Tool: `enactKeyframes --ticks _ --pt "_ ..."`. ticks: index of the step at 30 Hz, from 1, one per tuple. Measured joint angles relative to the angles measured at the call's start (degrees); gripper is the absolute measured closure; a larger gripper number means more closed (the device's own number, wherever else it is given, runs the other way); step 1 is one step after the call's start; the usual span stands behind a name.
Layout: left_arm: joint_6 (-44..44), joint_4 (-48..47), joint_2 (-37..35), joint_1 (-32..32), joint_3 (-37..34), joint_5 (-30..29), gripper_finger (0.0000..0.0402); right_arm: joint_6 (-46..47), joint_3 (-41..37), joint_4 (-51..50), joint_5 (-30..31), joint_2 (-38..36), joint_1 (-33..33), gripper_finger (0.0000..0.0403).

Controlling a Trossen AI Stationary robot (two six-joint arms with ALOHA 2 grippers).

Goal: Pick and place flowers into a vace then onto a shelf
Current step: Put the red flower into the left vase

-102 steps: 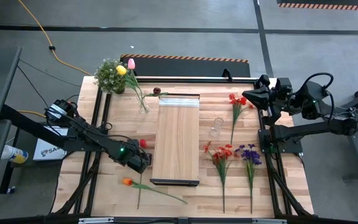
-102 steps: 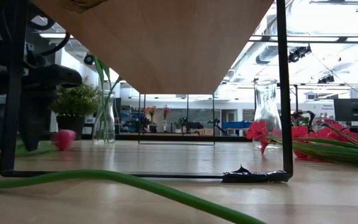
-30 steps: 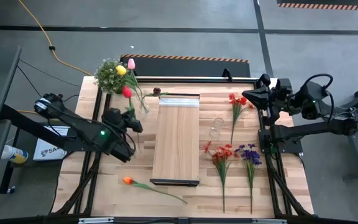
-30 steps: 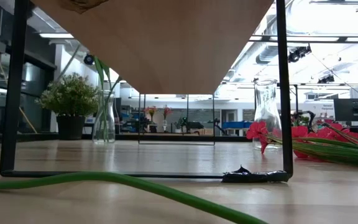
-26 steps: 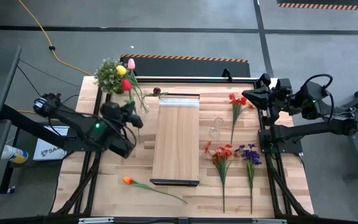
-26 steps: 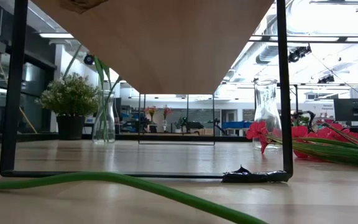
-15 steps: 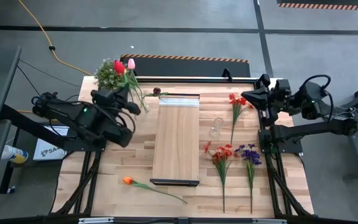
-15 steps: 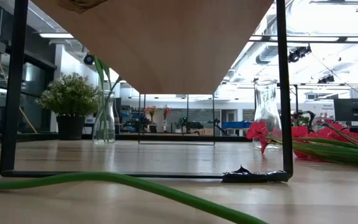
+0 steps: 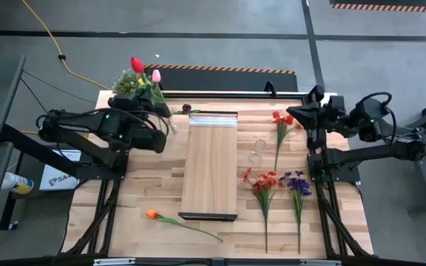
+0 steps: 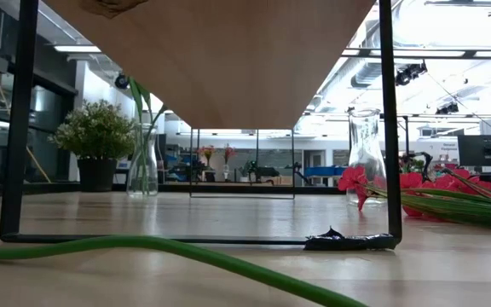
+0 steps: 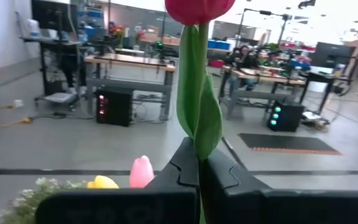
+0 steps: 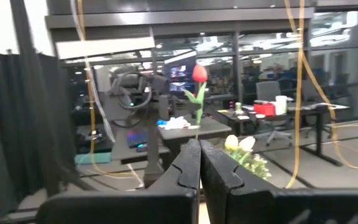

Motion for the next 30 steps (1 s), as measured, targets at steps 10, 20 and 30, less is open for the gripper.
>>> enactKeyframes --ticks 10,20,30 --pt "15.9 13.2 0.0 9.8 0.0 0.1 0.0374 -2.8 0.0 0.5 7.5 0.0 0.0 0.0402" --pt "38.7 35.9 1.5 12.4 0.0 0.2 0.0374 -3.0 0.0 0.9 7.6 0.0 0.0 0.0402" --pt "62.1 54.0 5.1 13.3 0.0 4.8 0.0374 -3.0 0.0 0.9 7.6 0.0 0.0 0.0402"
